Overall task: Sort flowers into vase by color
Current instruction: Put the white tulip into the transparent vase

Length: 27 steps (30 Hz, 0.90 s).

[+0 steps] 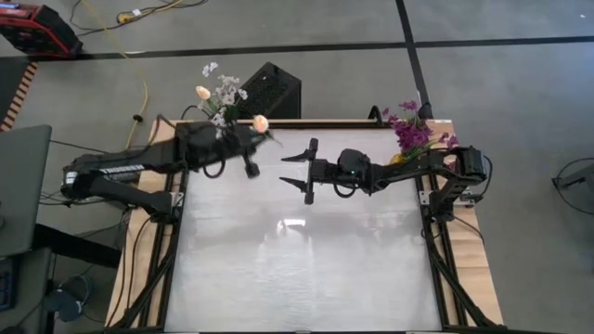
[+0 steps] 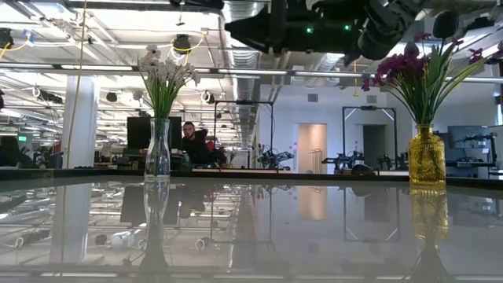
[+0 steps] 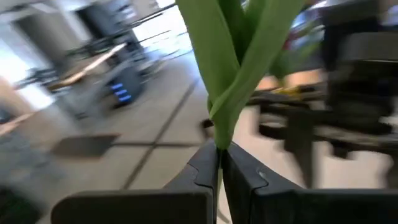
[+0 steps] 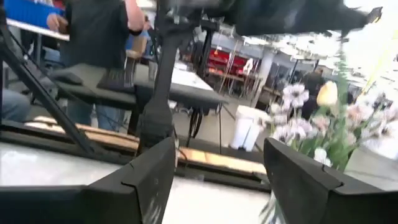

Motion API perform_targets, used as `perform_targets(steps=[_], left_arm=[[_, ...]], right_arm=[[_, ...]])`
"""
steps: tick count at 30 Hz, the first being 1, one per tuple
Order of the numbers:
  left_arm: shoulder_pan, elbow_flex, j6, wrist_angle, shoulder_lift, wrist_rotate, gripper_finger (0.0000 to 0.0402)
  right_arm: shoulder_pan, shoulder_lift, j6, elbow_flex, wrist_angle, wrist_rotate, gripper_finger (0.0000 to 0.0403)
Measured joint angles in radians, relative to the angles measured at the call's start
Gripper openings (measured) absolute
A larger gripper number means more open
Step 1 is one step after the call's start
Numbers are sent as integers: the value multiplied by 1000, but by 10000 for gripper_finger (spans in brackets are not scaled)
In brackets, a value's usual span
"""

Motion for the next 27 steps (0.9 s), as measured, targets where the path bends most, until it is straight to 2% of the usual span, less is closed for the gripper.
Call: perform_targets(steps=[3, 7, 10, 14, 17, 27], left_arm=[[49, 62, 40, -70, 1, -91, 0], [154, 115, 30, -114, 2, -104, 0], [236, 158, -19, -154, 15, -69, 0], [341, 218, -79, -271, 49, 26, 0], [395, 265, -96, -363, 88, 51, 0], [431, 406, -96, -622, 218, 75, 0]], right_arm=[[-22, 0, 0, 0, -37, -1, 271], [-43, 0, 0, 0, -87, 0, 271], [-53, 0, 5, 0, -114, -1, 271], [-64, 0, 14, 0, -136, -1, 271], [-75, 0, 15, 0, -144, -1, 271], [-86, 0, 16, 0, -156, -25, 272]])
